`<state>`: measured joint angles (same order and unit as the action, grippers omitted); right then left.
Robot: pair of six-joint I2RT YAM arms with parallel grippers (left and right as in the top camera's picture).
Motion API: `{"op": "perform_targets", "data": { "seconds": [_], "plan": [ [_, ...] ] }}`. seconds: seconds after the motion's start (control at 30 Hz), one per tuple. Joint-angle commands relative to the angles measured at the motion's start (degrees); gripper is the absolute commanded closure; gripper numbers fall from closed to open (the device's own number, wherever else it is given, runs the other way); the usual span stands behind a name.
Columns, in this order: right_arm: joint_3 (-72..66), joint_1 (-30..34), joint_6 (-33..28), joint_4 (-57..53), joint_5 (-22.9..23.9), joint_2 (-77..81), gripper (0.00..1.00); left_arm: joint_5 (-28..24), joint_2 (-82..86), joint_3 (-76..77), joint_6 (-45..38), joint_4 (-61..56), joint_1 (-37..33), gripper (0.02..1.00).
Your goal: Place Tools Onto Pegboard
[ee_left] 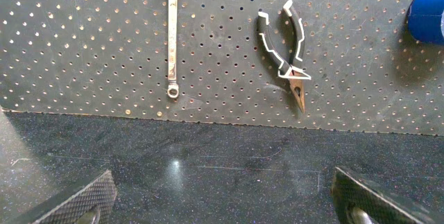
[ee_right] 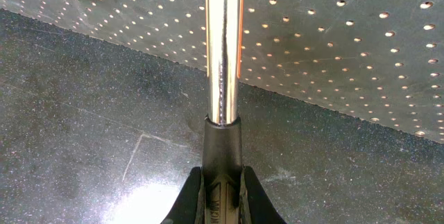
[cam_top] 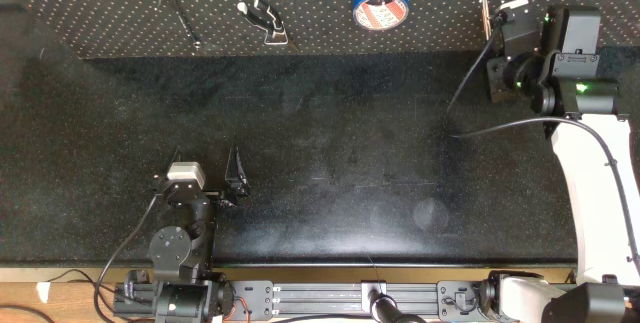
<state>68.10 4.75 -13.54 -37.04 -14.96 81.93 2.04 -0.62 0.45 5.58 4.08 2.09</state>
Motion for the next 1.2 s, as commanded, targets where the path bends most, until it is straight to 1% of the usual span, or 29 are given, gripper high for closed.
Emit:
{"op": "perform_targets", "data": {
  "seconds": [0.03, 0.07, 0.13, 0.17, 0.2, 0.27, 0.3, 0.37, 0.4, 0.47, 0.57, 0.6, 0.67, 0.73, 0.8, 0.9, 0.93, 0.97, 1.1, 1.2],
  "plan": [
    [0.2, -0.3, 0.9, 0.3, 0.6, 1.9, 0.879, -0.2, 0.4, -0.1, -0.7, 0.4, 0.2, 0.023],
    [0.2, -0.3, 0.9, 0.2, 0.6, 2.5, 0.779, -0.2, 0.4, -0.1, -0.7, 0.4, 0.2, 0.025],
    [0.2, -0.3, 0.9, 0.2, 0.6, 2.6, 0.649, -0.2, 0.4, -0.1, -0.7, 0.4, 0.2, 0.020],
    [0.2, -0.3, 0.9, 0.3, 0.6, 2.6, 0.389, -0.2, 0.4, -0.1, -0.7, 0.4, 0.2, 0.025],
    [0.2, -0.3, 0.9, 0.3, 0.5, 2.5, 0.025, -0.2, 0.4, -0.1, -0.7, 0.4, 0.2, 0.025],
    [-0.5, -0.3, 0.9, 1.4, 0.5, 1.1, 0.025, -0.2, 0.4, -0.1, -0.7, 0.4, 0.2, 0.025],
    [-3.4, -0.3, 1.6, 6.2, 0.2, -0.7, 0.025, -0.2, 0.4, -0.1, -0.7, 0.4, 0.2, 0.023],
    [-17.4, -0.3, 9.6, 25.5, 0.3, -7.0, 0.025, -0.2, 0.4, -0.1, -0.7, 0.4, 0.2, 0.023],
    [-23.9, -0.3, 12.6, 32.3, 0.3, -10.0, 0.025, -0.2, 0.4, -0.1, -0.7, 0.4, 0.2, 0.023],
    [-36.9, -0.3, 13.7, 43.5, 0.3, -17.3, 0.025, -0.2, 0.4, -0.1, -0.7, 0.4, 0.2, 0.025],
    [-51.8, -0.3, 13.7, 53.2, 0.3, -28.6, 0.025, -0.2, 0.4, -0.1, -0.7, 0.4, 0.2, 0.023],
    [-54.3, -0.3, 13.7, 53.8, 0.3, -31.2, 0.025, -0.2, 0.4, -0.1, -0.7, 0.4, 0.2, 0.023],
    [-63.5, -0.3, 14.0, 55.5, 0.3, -41.7, 0.025, -0.2, 0.4, -0.1, -0.7, 0.4, 0.2, 0.025],
    [-68.0, -0.3, 15.1, 56.5, 0.3, -47.4, 0.025, -0.2, 0.4, -0.1, -0.7, 0.4, 0.2, 0.023],
    [-67.9, -0.3, 15.3, 51.1, 0.4, -57.2, 0.025, -0.2, 0.4, -0.1, -0.7, 0.4, 0.2, 0.023],
    [-67.9, -1.6, 15.5, 34.6, 0.4, -72.3, 0.025, -0.2, 0.4, -0.1, -0.7, 0.4, 0.2, 0.025],
    [-67.9, -2.4, 15.4, 34.0, 1.3, -76.8, 0.025, -0.2, 0.4, -0.1, -0.7, 0.4, 0.2, 0.025],
    [-67.9, -3.6, 15.4, 33.8, 3.3, -79.6, 0.025, -0.2, 0.4, -0.1, -0.7, 0.4, 0.2, 0.025],
    [-67.9, -9.1, 15.5, 33.6, 3.8, -81.9, 0.025, -0.2, 0.4, -0.1, -0.7, 0.4, 0.2, 0.025],
    [-67.9, -8.2, 15.5, 33.7, 4.0, -81.9, 0.025, -0.2, 0.4, -0.1, -0.7, 0.4, 0.2, 0.023]
  ]
}}
